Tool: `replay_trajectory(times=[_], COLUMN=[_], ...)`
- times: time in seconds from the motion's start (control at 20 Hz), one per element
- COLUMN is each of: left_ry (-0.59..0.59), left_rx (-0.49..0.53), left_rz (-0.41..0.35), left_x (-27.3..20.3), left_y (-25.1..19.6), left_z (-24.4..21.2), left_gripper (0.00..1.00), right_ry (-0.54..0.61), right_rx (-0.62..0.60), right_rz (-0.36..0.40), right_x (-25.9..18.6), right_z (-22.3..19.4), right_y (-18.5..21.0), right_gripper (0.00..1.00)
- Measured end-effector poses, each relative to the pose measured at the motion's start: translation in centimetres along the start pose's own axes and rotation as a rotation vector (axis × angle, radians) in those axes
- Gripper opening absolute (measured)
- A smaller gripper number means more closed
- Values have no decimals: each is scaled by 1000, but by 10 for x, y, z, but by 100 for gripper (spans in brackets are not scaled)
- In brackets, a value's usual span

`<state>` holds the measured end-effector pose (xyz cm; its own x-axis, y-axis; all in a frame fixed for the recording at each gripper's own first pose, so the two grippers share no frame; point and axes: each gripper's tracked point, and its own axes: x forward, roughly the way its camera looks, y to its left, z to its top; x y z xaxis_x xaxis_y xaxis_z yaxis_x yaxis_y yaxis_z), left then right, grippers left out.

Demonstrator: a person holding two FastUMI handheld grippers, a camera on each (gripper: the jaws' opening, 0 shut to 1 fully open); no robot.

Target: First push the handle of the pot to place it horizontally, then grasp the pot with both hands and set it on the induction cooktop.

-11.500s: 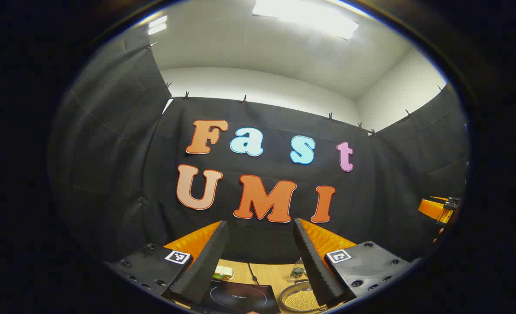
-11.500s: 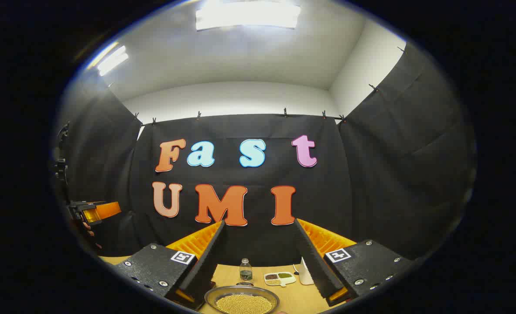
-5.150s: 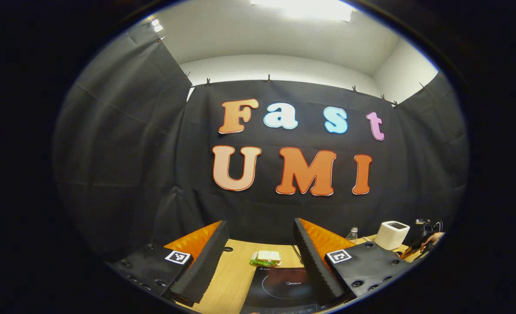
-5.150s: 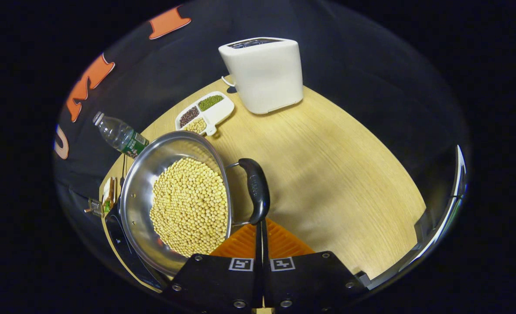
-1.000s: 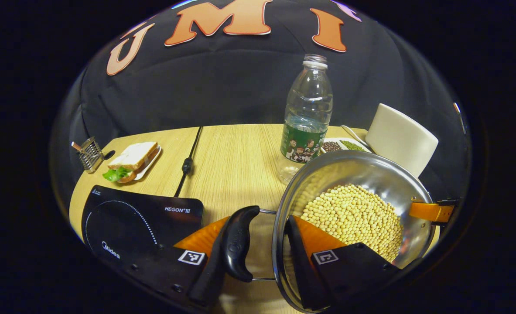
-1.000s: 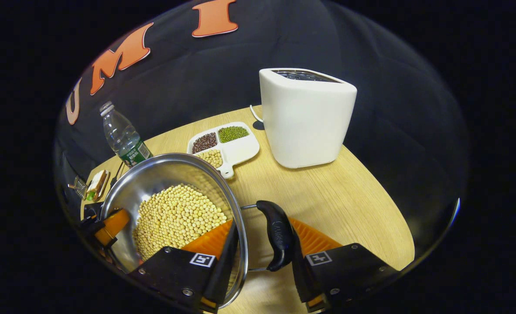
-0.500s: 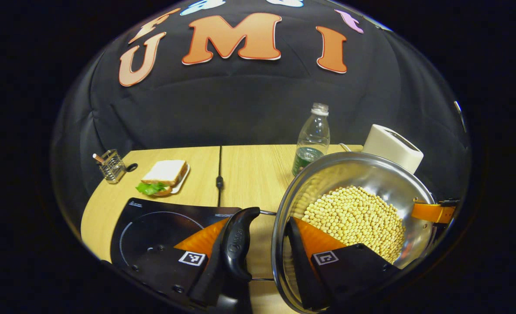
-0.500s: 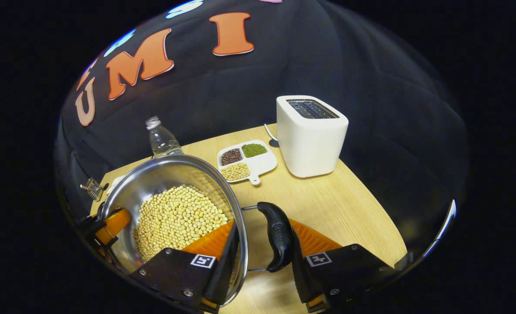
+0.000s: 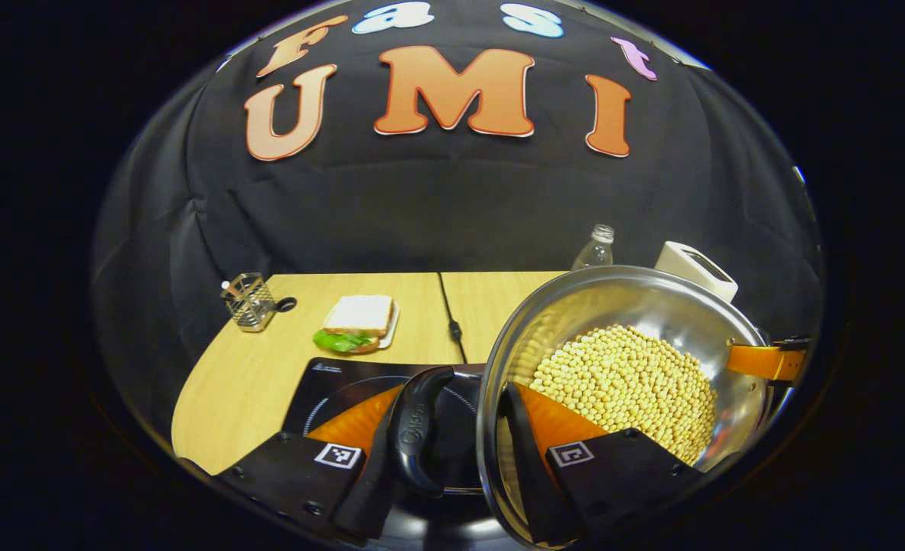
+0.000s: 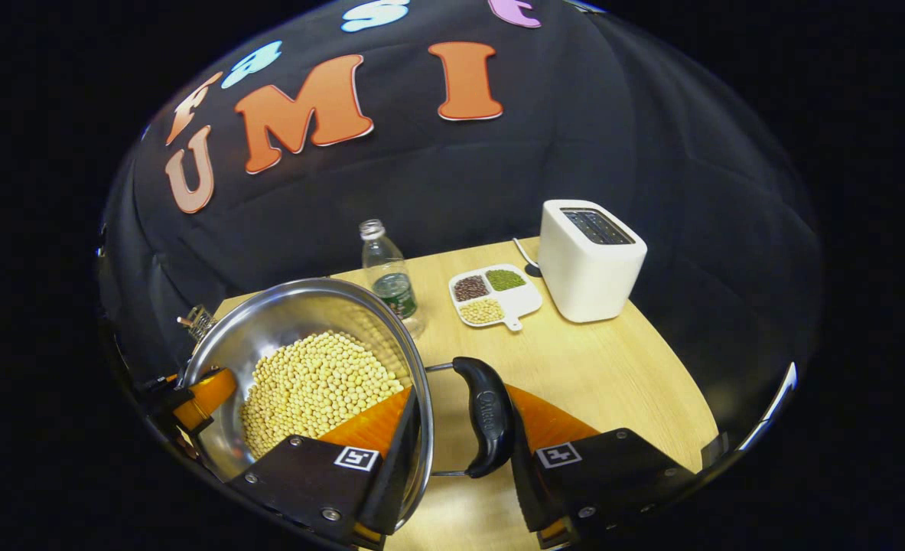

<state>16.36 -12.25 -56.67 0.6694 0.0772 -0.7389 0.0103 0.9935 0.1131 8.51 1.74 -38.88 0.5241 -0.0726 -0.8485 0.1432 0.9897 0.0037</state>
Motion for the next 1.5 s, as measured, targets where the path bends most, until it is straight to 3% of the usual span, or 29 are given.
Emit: replay_trajectory(times=[0.1,0.15,0.2,0.4,0.45,0.5,0.8,1.25,1.3,1.35,1.5], left_ry=[-3,-3,-2,-6,-7,-9,-10,25,30,39,54], left_rx=[-6,-13,-26,-41,-51,-53,-75,-85,-89,-93,-99], left_rz=[22,33,42,82,91,100,155,165,164,163,165], left_x=[1,-1,-2,-6,-6,-8,-17,-17,-17,-17,-18], left_y=[2,3,1,3,2,0,3,3,1,1,0], left_z=[2,2,1,2,1,0,2,-2,-3,-6,-10], left_gripper=[72,72,74,72,74,74,75,75,75,74,75], right_ry=[0,5,8,6,2,-2,10,45,43,45,65], right_rx=[-19,-27,-37,-79,-85,-92,-122,-146,-148,-153,-164], right_rz=[23,37,50,84,93,102,143,146,144,141,139], right_x=[25,35,41,46,45,47,51,56,57,58,63], right_z=[-10,-14,-18,-12,-11,-11,-12,-18,-17,-19,-23], right_y=[19,28,39,55,56,61,77,79,80,79,81], right_gripper=[55,60,57,57,52,57,57,57,52,57,57])
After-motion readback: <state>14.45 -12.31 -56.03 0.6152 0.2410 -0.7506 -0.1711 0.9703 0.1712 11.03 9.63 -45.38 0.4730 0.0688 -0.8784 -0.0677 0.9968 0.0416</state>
